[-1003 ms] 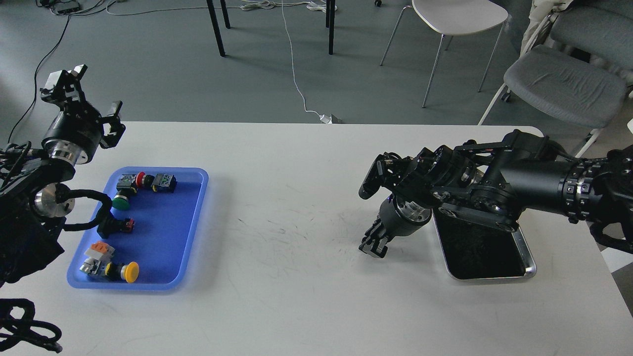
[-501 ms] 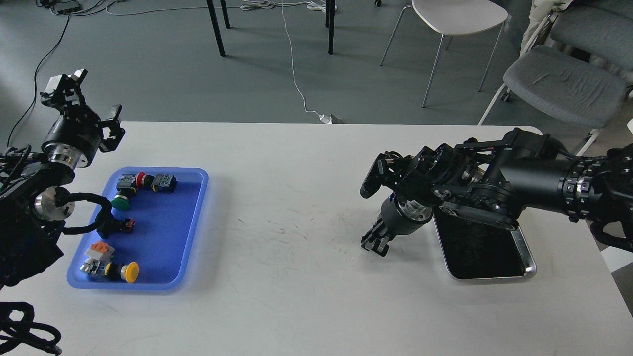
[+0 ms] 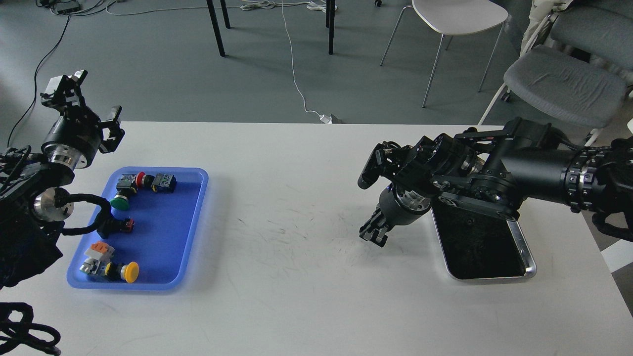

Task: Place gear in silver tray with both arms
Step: 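Lift the black gear and carry it over the silver tray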

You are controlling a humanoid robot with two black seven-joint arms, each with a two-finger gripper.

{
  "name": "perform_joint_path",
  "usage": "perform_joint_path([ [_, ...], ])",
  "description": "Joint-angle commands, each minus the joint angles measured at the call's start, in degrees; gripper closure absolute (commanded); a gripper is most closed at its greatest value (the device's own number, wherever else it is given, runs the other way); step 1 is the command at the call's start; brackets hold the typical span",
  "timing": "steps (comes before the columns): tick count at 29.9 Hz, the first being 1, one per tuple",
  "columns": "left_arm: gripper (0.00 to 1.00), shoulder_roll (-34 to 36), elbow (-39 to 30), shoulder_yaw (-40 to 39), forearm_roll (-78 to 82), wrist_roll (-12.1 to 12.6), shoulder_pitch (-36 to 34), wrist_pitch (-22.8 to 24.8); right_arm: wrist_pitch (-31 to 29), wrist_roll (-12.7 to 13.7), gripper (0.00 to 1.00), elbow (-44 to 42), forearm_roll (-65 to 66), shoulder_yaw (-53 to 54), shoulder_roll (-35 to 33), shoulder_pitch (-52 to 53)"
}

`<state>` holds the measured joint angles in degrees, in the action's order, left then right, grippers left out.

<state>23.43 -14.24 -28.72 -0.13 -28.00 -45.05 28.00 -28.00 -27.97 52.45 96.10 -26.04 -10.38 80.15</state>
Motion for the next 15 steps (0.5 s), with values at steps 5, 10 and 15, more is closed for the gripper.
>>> perform_joint_path([
  [5,0.02,-0.2,0.0,0.2,0.4,0.0,0.1,0.0,0.0,0.0,0.99,2.9,-0.5,0.0,-9.7,4.8],
  [10,0.02,-0.5,0.0,0.2,0.5,0.0,0.1,0.0,0.0,0.0,0.99,6.0,0.1,-1.2,-17.1,5.5],
  [15,0.02,-0.6,0.0,0.3,0.6,0.0,0.1,0.0,0.0,0.0,0.99,10.7,0.1,-3.8,-24.2,6.5],
])
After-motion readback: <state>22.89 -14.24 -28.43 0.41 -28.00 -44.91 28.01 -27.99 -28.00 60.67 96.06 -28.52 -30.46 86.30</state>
